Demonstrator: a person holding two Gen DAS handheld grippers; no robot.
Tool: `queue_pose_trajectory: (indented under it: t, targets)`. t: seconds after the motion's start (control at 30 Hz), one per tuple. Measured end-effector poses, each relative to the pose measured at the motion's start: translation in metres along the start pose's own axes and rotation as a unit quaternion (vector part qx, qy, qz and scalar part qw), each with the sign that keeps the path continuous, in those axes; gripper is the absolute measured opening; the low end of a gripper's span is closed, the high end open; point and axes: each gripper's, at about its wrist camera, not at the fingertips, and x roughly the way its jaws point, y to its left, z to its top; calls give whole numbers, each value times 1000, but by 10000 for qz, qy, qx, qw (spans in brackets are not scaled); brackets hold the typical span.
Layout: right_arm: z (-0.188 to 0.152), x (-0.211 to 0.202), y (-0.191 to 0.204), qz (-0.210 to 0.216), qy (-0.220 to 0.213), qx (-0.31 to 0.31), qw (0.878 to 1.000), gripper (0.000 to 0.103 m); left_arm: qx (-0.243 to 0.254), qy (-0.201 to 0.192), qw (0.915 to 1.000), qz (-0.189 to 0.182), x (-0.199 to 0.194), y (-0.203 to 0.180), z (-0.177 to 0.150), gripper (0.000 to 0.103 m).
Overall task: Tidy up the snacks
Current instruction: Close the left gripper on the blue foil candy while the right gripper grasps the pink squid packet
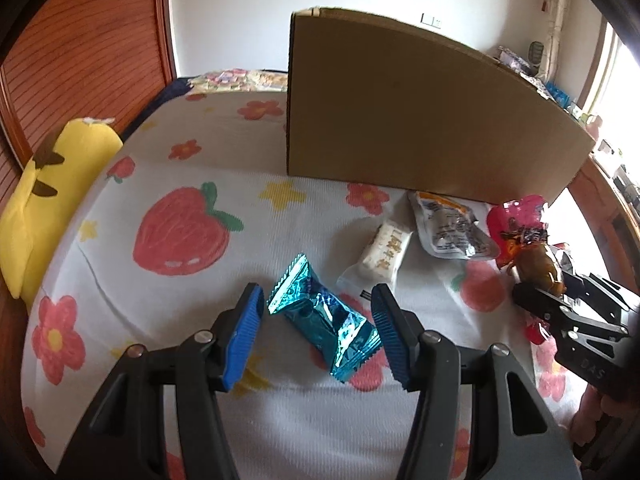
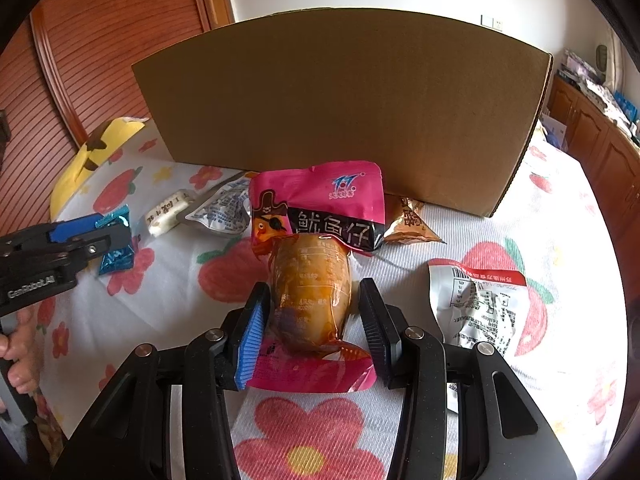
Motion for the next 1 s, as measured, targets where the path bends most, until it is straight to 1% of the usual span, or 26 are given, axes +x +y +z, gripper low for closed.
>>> queue_pose_trajectory:
  t: [0.13, 0.2, 0.27, 0.3, 0.37, 0.43, 0.53, 0.63, 0.83, 1.0]
  targets:
    - [0, 0, 1, -6, -1, -4, 10000, 45, 57, -14, 10000, 57, 5, 1, 0, 56]
    - [0, 0, 1, -3, -3, -2, 10000, 45, 143, -55, 9998, 95, 6, 0, -1, 54]
    - [0, 0, 1, -4, -3, -1, 10000, 45, 223, -75, 9996, 173, 5, -1, -3, 49]
    - [0, 1, 1, -11, -3, -6, 10000, 45, 235, -78, 9995, 186, 4, -1, -4, 44]
    - [0, 1, 1, -30, -1, -25, 10000, 45, 266, -83, 9995, 165, 3, 0, -5, 40]
    - [0, 2, 1, -26, -2, -21, 10000, 45, 263, -83, 9995, 122, 0, 2, -7, 33]
    - [0, 2, 2, -35, -3, -28, 10000, 45, 277, -76, 9996, -3, -4, 5, -10, 29]
    - [0, 2, 2, -39, -2, -31, 10000, 45, 452, -185, 9988, 20, -12, 1, -17, 23]
    - [0, 3, 3, -46, -5, -35, 10000, 45, 571, -337, 9978, -65, -25, -2, -26, 23]
    - [-1, 2, 1, -18, -23, 28, 10000, 42, 491, -475, 9974, -220, -39, -2, -27, 23]
